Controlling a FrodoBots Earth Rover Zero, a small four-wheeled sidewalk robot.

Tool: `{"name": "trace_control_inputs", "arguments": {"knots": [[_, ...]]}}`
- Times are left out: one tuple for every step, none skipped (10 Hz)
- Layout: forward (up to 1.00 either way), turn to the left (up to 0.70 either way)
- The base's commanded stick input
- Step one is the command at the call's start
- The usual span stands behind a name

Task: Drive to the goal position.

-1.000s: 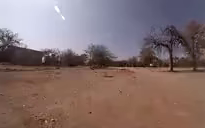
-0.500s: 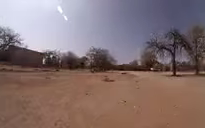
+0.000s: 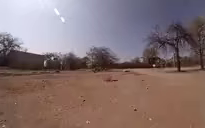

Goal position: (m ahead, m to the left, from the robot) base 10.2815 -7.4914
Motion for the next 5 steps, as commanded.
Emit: {"name": "trace_control_inputs", "arguments": {"knots": [[1.0,0.0],[1.0,0.0],[1.0,0.0],[1.0,0.0],[1.0,0.0]]}}
